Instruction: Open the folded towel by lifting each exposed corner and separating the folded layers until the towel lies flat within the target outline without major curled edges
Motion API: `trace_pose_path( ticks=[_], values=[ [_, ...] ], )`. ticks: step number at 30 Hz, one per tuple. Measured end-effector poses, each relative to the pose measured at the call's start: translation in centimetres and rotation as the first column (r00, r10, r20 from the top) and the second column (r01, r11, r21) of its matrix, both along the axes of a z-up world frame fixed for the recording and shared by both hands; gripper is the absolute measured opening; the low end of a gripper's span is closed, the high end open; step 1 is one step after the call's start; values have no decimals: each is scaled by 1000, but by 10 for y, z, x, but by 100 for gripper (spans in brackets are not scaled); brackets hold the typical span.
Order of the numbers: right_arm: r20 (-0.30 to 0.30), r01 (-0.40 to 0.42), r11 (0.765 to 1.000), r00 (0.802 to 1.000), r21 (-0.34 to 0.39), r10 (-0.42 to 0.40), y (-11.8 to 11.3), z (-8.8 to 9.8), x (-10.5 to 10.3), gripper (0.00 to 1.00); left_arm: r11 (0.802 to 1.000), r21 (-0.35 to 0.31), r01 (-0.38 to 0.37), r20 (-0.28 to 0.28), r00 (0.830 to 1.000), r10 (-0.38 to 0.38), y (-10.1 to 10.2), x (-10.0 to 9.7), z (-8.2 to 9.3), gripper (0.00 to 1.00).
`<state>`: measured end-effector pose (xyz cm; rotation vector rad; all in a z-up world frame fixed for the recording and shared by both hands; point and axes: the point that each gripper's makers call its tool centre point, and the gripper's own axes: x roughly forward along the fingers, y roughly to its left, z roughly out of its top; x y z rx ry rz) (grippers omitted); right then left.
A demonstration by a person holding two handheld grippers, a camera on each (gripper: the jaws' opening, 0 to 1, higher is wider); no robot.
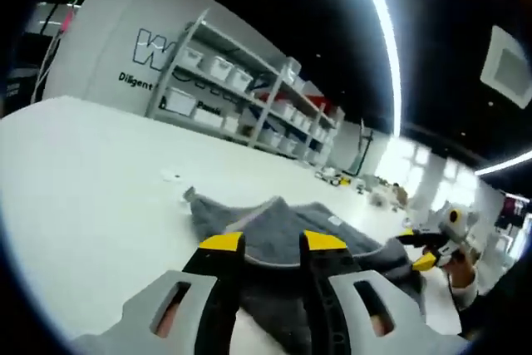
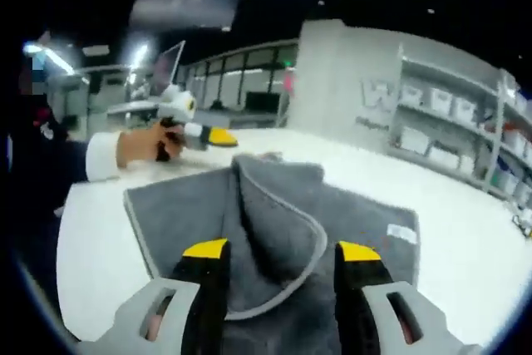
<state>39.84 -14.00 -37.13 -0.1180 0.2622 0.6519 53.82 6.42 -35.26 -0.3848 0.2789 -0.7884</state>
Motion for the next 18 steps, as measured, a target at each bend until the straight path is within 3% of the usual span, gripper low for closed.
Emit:
trace_pose_path(
  ticks=[3,5,8,10,12,13,18],
  values=[
    [-44,0,996,999,91,4,-7,0,5,50,1000,-7,16,-25,1000,-16,-6,1,-2,31],
    [-35,-10,987,999,160,16,-8,6,8,47,1000,-17,25,-40,999,-26,-17,-10,-4,36],
    [-99,-14,970,994,241,39,-7,4,10,45,999,-50,22,-86,996,-26,-19,-1,-7,40],
    [-95,-22,970,994,243,46,-6,2,12,35,998,-59,11,-100,995,-16,-18,0,-9,40],
    [-93,-73,976,991,205,94,1,0,6,13,998,-61,7,-110,994,-14,-18,1,-12,38],
    [-52,-118,979,990,168,129,7,3,3,0,998,-58,7,-113,994,-13,-18,1,-13,36],
    [28,-210,977,977,25,209,27,12,-12,0,1000,-27,11,-129,991,-15,-18,-1,-22,31]
  ],
)
